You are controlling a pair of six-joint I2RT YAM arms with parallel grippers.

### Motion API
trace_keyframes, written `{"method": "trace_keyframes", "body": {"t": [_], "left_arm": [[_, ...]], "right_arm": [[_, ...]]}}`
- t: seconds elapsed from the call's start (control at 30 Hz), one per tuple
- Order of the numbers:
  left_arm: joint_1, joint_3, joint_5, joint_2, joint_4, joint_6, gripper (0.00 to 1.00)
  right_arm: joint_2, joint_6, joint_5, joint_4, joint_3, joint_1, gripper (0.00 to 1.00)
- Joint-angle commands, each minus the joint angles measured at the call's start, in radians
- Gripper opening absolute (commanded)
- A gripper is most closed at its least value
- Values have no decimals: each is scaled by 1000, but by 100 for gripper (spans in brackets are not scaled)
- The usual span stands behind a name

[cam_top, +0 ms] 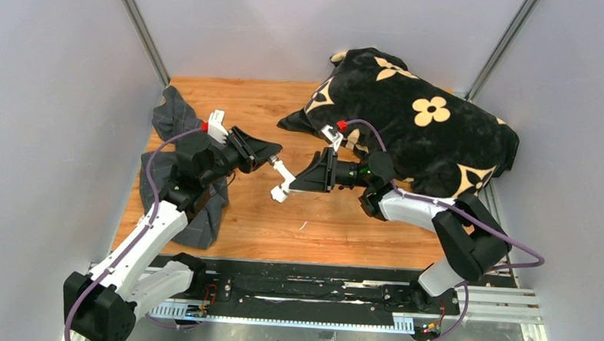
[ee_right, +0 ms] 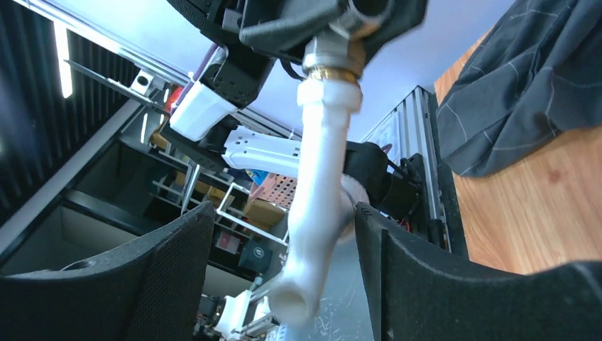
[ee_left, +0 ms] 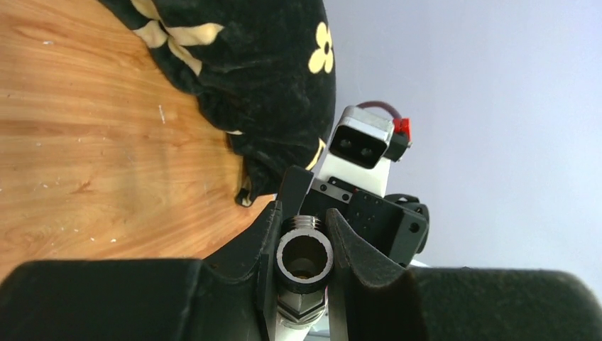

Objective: Install the water faucets

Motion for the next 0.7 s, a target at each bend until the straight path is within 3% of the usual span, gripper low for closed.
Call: {"method": "trace_keyframes", "body": {"t": [0.0,0.13,0.27,0.33,0.4,0.5,0.67], "left_arm": [[-2,5,-8,-30,-17,-45,0],[-2,18,-44,-55,-60,-36,0],[-2,25,-64,-59,-66,-44,0],[-2,25,-72,-59,-67,-48,0],[-2,24,-85,-60,-65,-55,0],[-2,6,-100,-63,-11,-85,0],[-2,-14,-161,-85,14,-147,0]], "right_arm": [[-68,17,-5,75,-89,-47,71],[-228,-245,62,-316,-117,-75,73],[-425,-522,250,-750,-101,-78,75],[-506,-610,335,-843,-100,-79,75],[-598,-662,394,-856,-128,-72,75],[-686,-642,566,-668,-281,11,76],[-614,-651,752,-389,-360,187,75]]}}
